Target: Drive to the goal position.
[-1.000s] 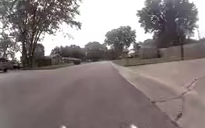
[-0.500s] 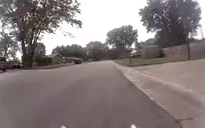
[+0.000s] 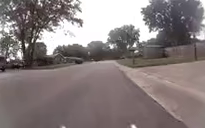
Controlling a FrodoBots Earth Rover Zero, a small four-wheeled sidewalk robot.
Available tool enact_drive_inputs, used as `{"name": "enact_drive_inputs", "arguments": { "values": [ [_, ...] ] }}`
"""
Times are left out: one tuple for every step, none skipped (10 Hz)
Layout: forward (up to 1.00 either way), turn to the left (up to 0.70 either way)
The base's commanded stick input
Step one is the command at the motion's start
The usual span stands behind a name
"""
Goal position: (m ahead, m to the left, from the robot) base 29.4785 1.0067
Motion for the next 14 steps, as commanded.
{"name": "enact_drive_inputs", "arguments": {
  "values": [
    [1.0, -0.01],
    [1.0, -0.1],
    [1.0, -0.36],
    [1.0, -0.3],
    [1.0, -0.06],
    [1.0, 0.0],
    [1.0, 0.0],
    [1.0, 0.0],
    [1.0, 0.0],
    [1.0, 0.0],
    [1.0, 0.0],
    [1.0, 0.0],
    [1.0, 0.0],
    [1.0, -0.09]
  ]
}}
